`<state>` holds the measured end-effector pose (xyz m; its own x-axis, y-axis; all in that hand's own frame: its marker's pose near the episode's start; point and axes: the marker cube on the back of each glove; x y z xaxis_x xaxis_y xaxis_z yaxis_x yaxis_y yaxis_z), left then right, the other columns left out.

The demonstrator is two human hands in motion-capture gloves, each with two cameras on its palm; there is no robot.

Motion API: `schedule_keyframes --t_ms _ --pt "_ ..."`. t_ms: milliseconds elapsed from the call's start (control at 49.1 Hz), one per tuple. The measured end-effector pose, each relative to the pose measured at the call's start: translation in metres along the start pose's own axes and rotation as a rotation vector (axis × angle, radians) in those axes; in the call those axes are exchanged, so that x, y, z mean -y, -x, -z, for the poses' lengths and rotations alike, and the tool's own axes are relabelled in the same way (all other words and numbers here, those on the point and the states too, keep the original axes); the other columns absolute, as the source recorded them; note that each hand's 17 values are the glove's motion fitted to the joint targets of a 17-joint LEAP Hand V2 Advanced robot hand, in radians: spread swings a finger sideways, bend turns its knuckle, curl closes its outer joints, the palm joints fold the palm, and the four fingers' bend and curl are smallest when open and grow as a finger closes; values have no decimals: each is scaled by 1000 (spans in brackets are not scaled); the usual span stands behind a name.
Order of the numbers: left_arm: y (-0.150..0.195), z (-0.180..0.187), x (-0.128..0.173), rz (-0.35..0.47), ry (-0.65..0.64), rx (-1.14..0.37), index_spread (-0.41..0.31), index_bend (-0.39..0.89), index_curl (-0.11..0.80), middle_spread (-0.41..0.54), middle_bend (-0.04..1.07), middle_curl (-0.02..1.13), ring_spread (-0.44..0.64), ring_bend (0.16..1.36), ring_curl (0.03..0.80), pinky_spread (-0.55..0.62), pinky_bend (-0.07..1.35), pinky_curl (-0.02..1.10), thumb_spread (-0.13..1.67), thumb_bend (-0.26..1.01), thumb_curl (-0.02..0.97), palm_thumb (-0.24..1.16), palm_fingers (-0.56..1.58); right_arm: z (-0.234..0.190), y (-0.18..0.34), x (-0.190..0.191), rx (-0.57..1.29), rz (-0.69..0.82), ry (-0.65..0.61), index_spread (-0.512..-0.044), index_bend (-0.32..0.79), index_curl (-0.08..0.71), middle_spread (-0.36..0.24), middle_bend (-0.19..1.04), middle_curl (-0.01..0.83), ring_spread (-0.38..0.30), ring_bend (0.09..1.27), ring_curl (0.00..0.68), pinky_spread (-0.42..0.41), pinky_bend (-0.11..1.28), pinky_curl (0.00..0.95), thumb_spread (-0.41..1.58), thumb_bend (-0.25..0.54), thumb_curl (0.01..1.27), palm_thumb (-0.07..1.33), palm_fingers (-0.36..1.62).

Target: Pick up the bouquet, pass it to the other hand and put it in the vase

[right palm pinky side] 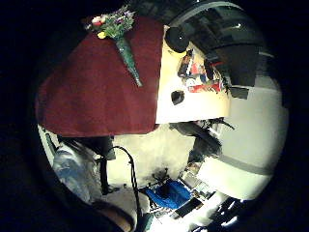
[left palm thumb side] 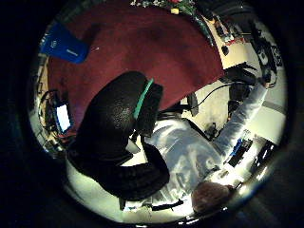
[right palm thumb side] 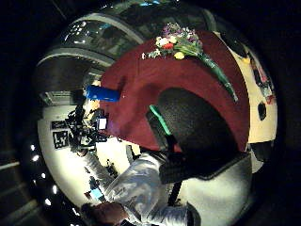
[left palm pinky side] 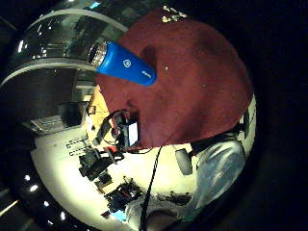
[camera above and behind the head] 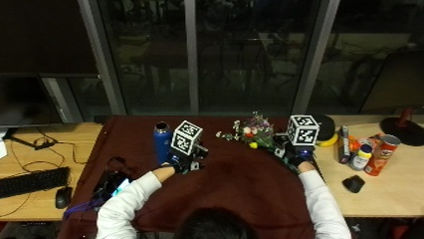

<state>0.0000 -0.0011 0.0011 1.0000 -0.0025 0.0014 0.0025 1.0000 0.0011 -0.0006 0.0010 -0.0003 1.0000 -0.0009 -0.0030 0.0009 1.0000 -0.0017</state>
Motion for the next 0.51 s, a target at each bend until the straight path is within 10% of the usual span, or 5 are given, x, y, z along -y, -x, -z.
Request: schedule_keyframes --t_ms 183,509 --pt "-3 -2 -1 15 -12 -9 -42 112 62 234 179 90 286 596 181 326 415 162 812 55 103 168 128 4 3 -8 -29 10 0 -344 150 98 -2 164 71 101 331 107 174 478 186 875 178 117 330 35" --pt "0 1 -4 48 -95 -105 -22 168 157 255 211 189 337 648 226 382 433 235 1039 -11 192 191 156 18 10 -11 -6 35 6 -404 142 170 6 175 150 128 385 168 216 529 264 1147 96 182 339 -14"
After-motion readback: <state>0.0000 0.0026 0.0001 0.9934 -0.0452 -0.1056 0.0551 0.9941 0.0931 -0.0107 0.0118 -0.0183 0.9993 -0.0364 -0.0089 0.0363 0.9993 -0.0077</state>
